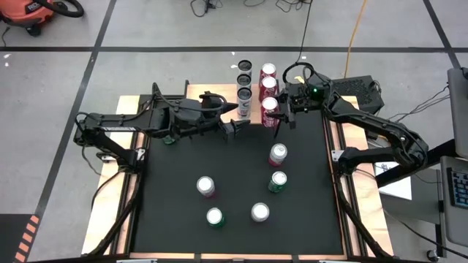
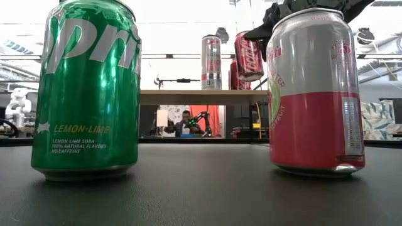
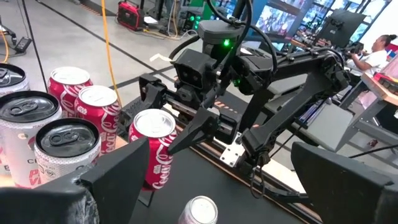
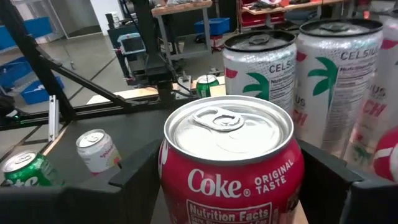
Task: Place canned beverage on shelf
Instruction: Put the red soda can aligned with the other red soda cans on the shelf
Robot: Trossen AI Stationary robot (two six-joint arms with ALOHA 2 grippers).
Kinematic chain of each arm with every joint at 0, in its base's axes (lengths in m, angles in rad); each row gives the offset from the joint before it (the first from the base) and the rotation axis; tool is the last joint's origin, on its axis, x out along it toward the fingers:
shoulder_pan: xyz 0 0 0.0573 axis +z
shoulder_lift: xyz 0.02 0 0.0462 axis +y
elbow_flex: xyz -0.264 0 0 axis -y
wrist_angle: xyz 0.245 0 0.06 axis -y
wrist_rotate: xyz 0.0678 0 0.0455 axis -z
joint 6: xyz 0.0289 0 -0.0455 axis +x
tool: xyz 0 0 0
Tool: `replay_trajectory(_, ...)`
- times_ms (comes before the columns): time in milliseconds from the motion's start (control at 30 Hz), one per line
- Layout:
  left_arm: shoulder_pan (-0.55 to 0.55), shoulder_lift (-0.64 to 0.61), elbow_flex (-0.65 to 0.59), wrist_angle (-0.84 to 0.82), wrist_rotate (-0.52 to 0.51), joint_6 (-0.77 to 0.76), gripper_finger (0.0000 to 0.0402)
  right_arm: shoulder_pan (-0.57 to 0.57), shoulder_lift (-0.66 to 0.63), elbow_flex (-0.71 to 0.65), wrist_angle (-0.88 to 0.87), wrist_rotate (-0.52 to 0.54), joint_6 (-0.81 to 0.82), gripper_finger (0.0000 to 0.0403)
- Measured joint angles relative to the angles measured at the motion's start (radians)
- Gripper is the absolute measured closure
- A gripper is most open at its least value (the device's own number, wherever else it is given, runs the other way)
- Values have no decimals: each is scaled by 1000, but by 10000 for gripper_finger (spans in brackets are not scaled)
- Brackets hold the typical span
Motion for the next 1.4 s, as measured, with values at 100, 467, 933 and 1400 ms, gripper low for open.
replay_trajectory(100,0,0,0,0,0,0,8,0,0,0,-7,2,-3,129)
replay_trajectory(467,0,0,0,1,0,-1,8,0,0,0,-54,21,-36,128)
replay_trajectory(933,0,0,0,2,0,-1,8,-2,0,0,-59,51,-79,128)
replay_trajectory(1400,0,0,0,2,2,-1,8,-2,21,0,-52,50,-55,128)
